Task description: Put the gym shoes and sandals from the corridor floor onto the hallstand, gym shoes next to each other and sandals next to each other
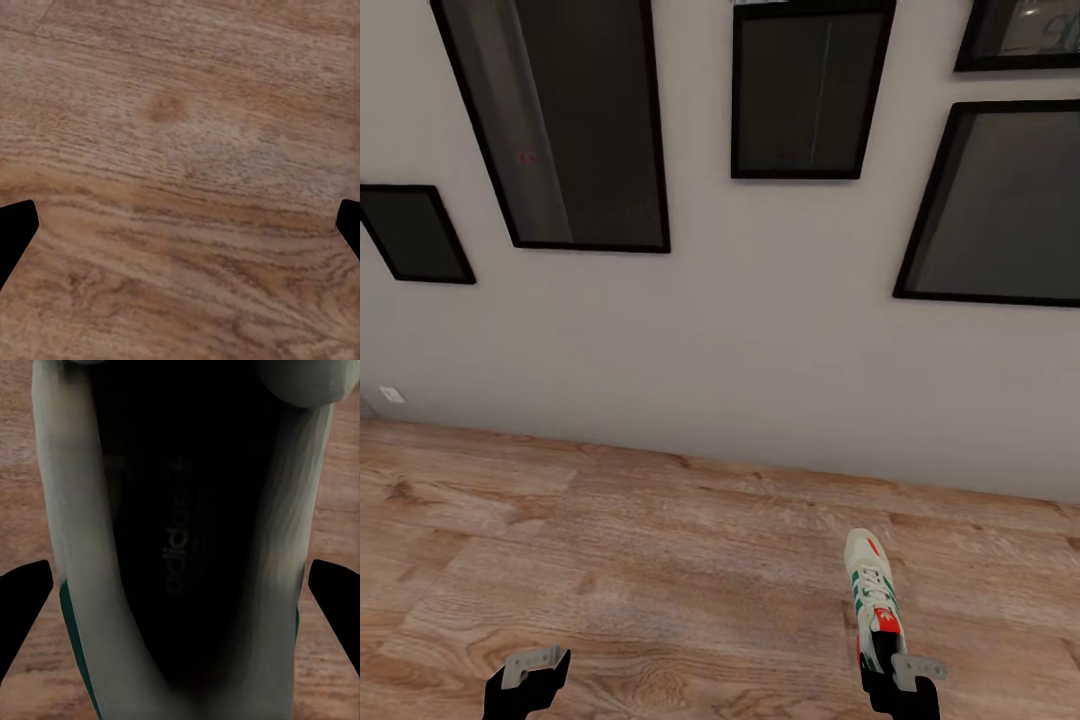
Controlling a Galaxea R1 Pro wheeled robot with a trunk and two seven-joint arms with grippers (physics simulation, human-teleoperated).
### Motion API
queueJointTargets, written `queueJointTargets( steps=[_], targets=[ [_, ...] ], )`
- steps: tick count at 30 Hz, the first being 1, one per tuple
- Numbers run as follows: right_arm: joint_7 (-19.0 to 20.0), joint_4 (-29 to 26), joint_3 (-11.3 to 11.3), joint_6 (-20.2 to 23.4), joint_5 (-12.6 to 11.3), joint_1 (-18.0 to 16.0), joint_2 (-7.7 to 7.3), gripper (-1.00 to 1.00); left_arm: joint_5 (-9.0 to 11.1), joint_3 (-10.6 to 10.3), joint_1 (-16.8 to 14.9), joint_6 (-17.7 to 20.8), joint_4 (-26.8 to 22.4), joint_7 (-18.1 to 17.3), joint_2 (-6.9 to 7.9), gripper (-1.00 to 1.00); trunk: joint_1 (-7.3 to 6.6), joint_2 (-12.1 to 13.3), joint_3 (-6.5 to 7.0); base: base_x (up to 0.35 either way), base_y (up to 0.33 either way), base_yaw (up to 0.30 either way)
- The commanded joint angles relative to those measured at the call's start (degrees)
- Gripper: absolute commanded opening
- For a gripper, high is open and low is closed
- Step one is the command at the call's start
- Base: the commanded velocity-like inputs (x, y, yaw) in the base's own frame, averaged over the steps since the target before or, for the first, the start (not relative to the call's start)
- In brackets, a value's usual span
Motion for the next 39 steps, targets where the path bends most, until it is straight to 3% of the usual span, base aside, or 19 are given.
queueJointTargets(
  steps=[1,11,39],
  targets=[
    [-0.1,0.0,0.4,-0.2,-0.5,0.0,-0.01,-1.00,0.1,0.4,0.0,-0.1,0.1,-0.6,-0.05,1.00,-0.01,0.0,0.05,0.000,0.000,0.000],
    [-0.1,0.0,0.4,-0.1,-0.5,0.0,-0.01,-1.00,0.2,0.4,0.0,-0.1,0.0,-0.6,-0.08,1.00,-0.01,0.0,0.87,0.007,0.061,0.000],
    [-0.1,0.0,0.4,-0.1,-0.5,0.0,-0.02,-1.00,0.3,0.5,0.0,-0.2,0.0,-0.6,-0.01,1.00,-0.01,0.0,0.99,0.044,0.297,0.021]
  ],
)
